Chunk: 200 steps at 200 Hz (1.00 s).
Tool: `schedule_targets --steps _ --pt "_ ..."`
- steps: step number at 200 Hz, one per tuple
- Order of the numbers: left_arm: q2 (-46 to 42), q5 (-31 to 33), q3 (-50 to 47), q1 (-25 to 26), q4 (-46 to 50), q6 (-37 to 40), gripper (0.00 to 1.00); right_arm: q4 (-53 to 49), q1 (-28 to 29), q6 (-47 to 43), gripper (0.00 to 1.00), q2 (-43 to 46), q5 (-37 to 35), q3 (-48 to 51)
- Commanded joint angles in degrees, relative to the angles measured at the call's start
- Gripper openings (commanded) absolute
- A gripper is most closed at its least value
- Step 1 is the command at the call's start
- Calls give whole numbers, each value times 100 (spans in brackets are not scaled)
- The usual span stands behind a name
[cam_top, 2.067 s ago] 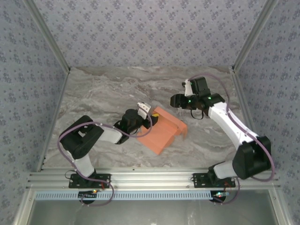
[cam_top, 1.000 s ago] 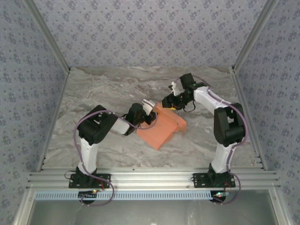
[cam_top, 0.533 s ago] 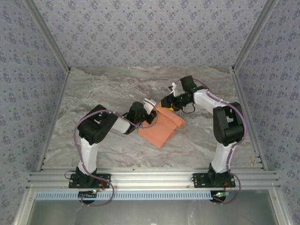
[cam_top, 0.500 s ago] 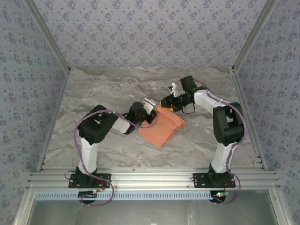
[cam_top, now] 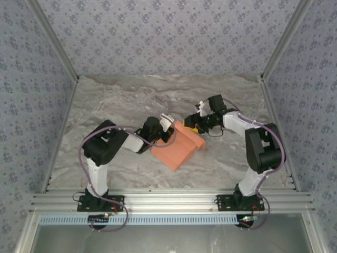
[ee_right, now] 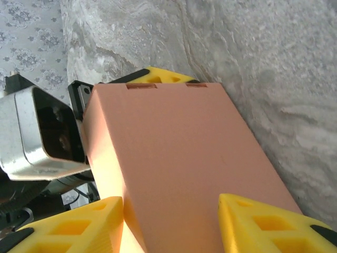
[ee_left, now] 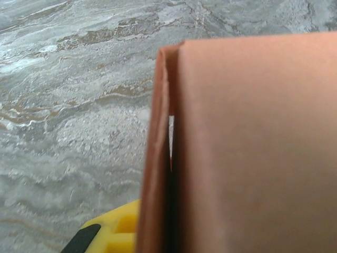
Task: Fold the paper box
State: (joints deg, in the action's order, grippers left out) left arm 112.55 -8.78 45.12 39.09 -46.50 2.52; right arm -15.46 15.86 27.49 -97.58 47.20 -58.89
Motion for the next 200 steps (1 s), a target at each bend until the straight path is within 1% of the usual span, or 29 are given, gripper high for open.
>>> schedule_targets --steps 1,22,38,73,85,95,110,128,141,155,181,200 --pt "-252 165 -314 -38 212 22 0 173 -84 229 53 459 -317 347" --pt "-417 199 -565 -46 209 -122 0 530 -292 175 55 1130 -521 829" --pt "-596 225 -777 -91 134 -283 0 728 -439 -87 56 1736 -747 1157" --pt "-1126 181 -976 -251 439 -501 0 1010 -487 -1167 61 2920 -1270 1835" --pt "-1251 167 -1031 -332 449 -575 0 1290 -470 -1632 63 3287 -1369 2163" --pt "-1352 40 -1060 -461 481 -761 0 1857 -456 -1983 64 3665 -1271 2657" --pt "-1549 -255 -1030 -697 613 -1216 0 2684 -387 -2328 65 4339 -1374 3354" --pt "-1803 -636 -941 -903 927 -1559 0 2957 -290 -2735 66 4967 -1573 3862" --pt "-1971 -802 -894 -949 1110 -1626 0 3122 -224 -2969 68 5149 -1574 4069" --pt "-2070 -1043 -845 -1001 1226 -1641 0 3198 -75 -3210 68 5102 -1506 4061" --pt "-2140 -1293 -752 -1062 1416 -1633 0 3026 252 -3673 67 4714 -1599 3704" --pt "-2154 -1401 -709 -1066 1436 -1641 0 2890 502 -3960 65 4410 -1387 3363"
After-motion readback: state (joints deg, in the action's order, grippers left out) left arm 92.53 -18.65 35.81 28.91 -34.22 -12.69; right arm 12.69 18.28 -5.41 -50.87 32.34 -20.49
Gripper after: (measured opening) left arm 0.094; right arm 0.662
